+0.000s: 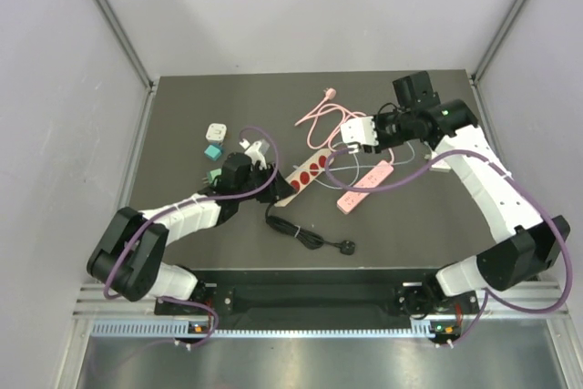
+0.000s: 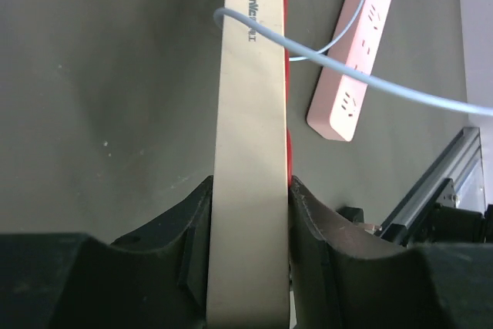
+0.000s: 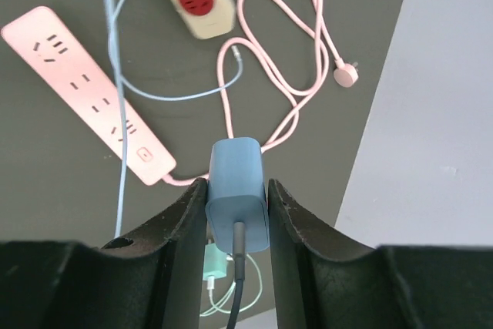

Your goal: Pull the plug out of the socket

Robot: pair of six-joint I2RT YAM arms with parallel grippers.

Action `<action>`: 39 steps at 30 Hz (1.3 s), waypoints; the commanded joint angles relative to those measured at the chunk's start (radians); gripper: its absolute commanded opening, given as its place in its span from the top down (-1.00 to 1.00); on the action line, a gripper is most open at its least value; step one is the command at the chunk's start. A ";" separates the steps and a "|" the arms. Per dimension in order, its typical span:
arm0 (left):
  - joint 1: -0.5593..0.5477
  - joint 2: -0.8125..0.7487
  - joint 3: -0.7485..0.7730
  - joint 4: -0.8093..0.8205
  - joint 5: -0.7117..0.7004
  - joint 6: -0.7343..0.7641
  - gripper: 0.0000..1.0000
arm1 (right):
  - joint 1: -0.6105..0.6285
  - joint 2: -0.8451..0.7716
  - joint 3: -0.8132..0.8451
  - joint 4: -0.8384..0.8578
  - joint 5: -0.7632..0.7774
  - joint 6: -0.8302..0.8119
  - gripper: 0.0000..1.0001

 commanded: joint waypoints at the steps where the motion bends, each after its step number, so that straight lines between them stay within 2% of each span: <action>1: 0.004 -0.014 0.002 -0.025 -0.062 0.022 1.00 | -0.002 -0.039 0.005 -0.078 -0.086 -0.024 1.00; 5: 0.009 -0.011 -0.006 0.034 -0.026 -0.020 1.00 | 0.008 -0.150 -0.142 0.063 -0.056 0.075 1.00; 10: 0.009 -0.022 -0.003 0.069 -0.001 -0.018 1.00 | 0.006 -0.282 -0.200 0.210 0.009 0.281 1.00; 16: 0.009 -0.067 -0.018 0.132 0.082 0.015 1.00 | -0.009 -0.329 -0.017 0.429 0.131 0.621 1.00; 18: 0.009 -0.100 -0.027 0.155 0.100 0.024 1.00 | -0.018 -0.314 0.088 0.518 0.204 0.716 1.00; 21: 0.009 -0.173 -0.033 0.157 0.106 0.047 1.00 | -0.031 -0.247 0.275 0.566 0.326 0.802 1.00; 24: 0.010 -0.233 -0.027 0.152 0.145 0.079 1.00 | -0.041 -0.202 0.389 0.673 0.432 0.850 1.00; 29: 0.010 -0.321 -0.032 0.135 0.234 0.131 1.00 | -0.054 -0.179 0.389 0.911 0.685 0.839 1.00; 33: 0.010 -0.391 -0.052 0.083 0.219 0.167 1.00 | -0.093 -0.193 0.366 0.974 0.717 0.824 1.00; 39: 0.016 -0.489 -0.082 0.038 0.114 0.176 1.00 | -0.184 -0.182 0.422 0.997 0.707 0.830 1.00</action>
